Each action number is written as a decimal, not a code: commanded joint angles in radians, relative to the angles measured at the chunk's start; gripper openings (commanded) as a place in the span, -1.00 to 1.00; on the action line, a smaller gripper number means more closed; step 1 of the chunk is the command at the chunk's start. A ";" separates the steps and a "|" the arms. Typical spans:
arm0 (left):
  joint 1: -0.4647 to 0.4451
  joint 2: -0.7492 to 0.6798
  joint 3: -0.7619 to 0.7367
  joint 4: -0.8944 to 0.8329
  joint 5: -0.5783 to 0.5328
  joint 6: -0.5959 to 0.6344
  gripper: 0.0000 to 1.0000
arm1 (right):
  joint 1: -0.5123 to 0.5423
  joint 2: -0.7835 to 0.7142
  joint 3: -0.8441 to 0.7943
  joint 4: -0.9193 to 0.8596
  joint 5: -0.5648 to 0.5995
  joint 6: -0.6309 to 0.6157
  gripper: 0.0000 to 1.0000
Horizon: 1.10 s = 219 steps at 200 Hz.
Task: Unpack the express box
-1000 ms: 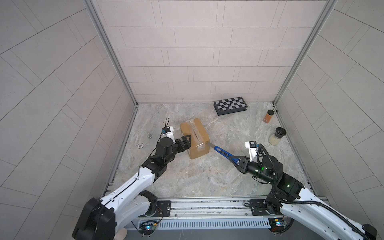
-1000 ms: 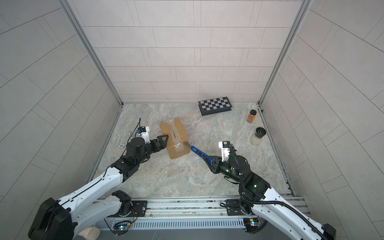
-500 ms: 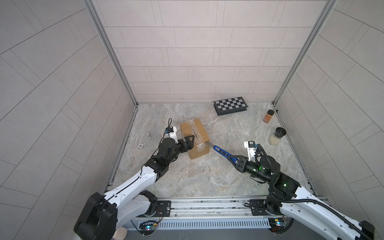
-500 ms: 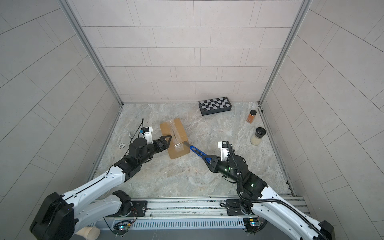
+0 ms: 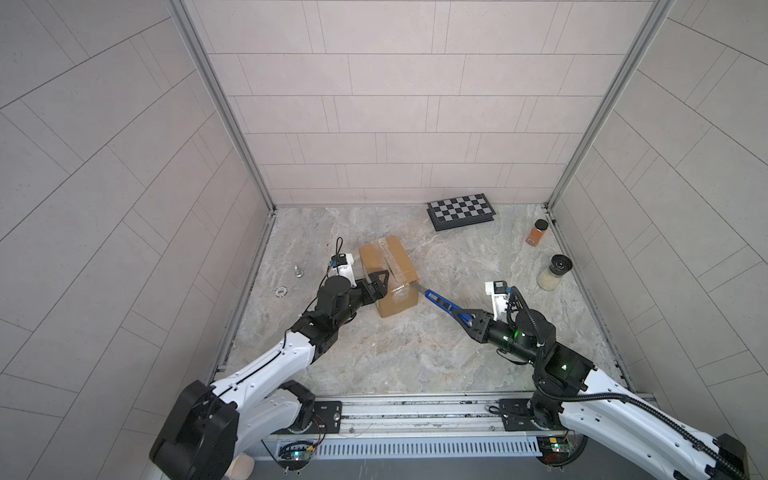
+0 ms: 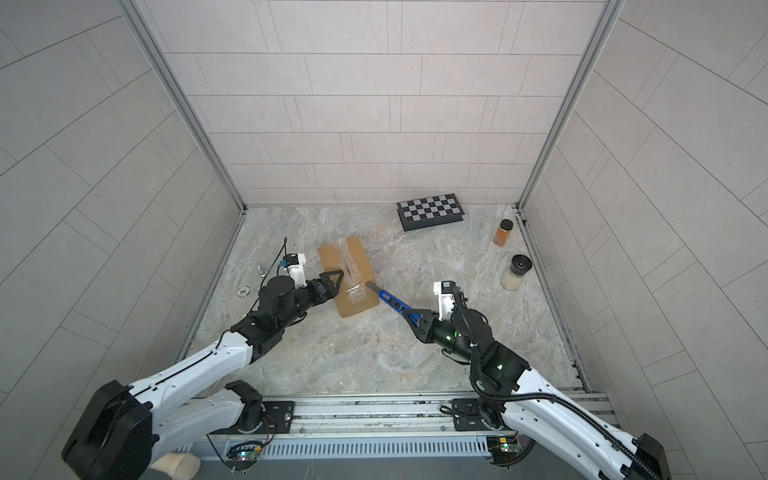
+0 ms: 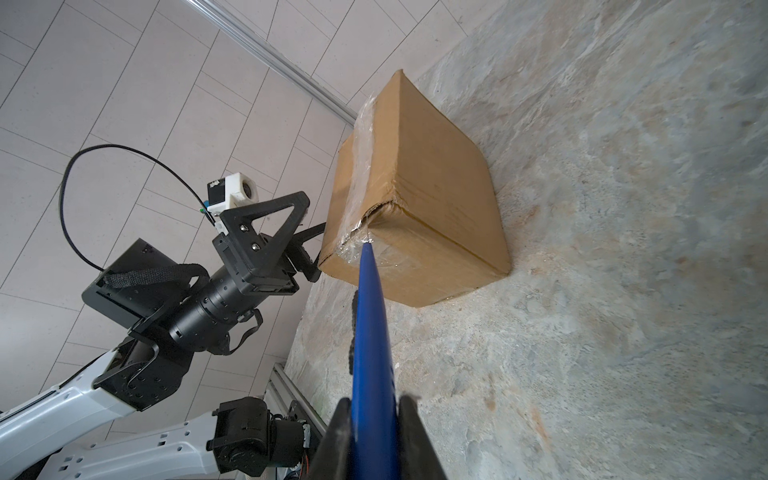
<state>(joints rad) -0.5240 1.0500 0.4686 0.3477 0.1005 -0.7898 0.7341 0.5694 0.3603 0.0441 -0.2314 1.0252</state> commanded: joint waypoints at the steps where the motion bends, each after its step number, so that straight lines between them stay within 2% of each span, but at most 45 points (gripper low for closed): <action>1: -0.004 0.004 -0.014 0.028 0.008 0.000 0.92 | 0.003 -0.005 0.006 0.038 0.015 0.015 -1.00; 219: -0.004 0.025 -0.041 0.053 0.002 -0.009 0.90 | 0.001 -0.028 0.042 -0.035 0.009 -0.006 -1.00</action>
<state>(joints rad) -0.5240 1.0718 0.4416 0.3710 0.1051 -0.7967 0.7341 0.5526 0.3691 -0.0044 -0.2314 1.0210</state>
